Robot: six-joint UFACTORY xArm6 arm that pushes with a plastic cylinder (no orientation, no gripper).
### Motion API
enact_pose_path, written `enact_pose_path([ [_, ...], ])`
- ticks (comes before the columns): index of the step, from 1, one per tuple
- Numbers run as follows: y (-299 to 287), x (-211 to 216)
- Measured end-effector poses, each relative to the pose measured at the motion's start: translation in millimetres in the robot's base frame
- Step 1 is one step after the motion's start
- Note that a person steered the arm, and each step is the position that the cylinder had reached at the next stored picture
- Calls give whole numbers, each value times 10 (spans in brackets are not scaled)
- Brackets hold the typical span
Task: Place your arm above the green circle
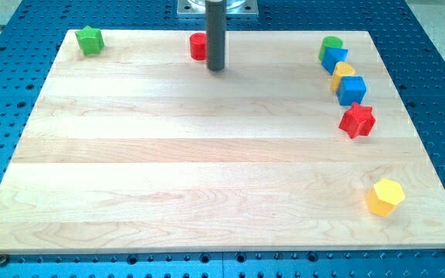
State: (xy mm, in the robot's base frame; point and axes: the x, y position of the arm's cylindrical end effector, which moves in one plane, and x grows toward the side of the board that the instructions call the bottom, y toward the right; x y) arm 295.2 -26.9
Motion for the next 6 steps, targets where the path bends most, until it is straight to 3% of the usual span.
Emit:
enact_pose_path([
  [1,-234,-350],
  [3,303,-547],
  [4,1400,-948],
  [5,2251,-1035],
  [6,2367,-722],
])
